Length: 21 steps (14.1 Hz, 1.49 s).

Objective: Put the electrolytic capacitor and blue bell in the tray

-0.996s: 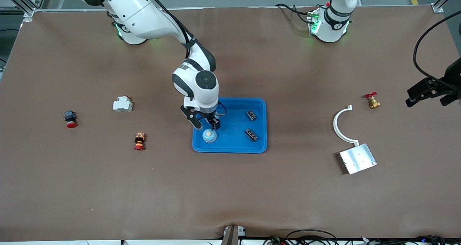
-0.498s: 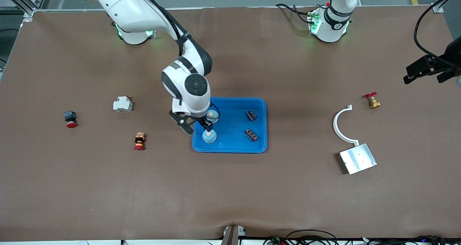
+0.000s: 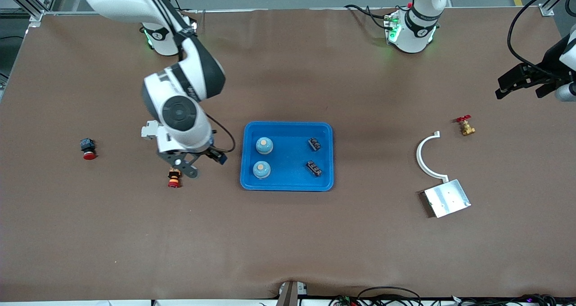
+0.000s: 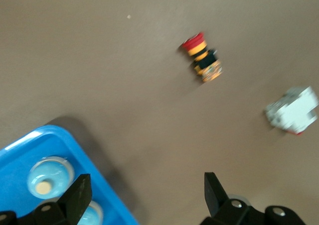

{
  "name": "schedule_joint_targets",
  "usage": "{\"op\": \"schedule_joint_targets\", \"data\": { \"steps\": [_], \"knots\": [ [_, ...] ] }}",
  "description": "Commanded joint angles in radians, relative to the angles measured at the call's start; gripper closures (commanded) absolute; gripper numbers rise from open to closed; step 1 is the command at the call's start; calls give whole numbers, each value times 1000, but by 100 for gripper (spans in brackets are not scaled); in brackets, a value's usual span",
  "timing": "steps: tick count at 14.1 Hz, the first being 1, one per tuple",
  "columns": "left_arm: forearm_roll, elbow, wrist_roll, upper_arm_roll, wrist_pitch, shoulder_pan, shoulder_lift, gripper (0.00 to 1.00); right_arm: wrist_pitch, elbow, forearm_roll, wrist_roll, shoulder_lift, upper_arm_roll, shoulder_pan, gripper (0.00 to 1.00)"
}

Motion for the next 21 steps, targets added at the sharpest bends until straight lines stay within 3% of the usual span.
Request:
{"op": "schedule_joint_targets", "data": {
  "steps": [1,4,10,21],
  "knots": [
    [-10,3,10,-1,-9,2,-7,0,-52,1,22,-156,-47,14,-75,0],
    [-9,8,9,-1,-9,-3,-8,0,-140,73,21,-319,-47,8,-132,0],
    [-9,29,4,-9,-9,-4,-5,0,-161,140,10,-667,-47,7,-283,0],
    [-9,36,1,-9,-8,-4,-2,0,-166,228,-27,-1033,-50,4,-448,0]
  ]
}}
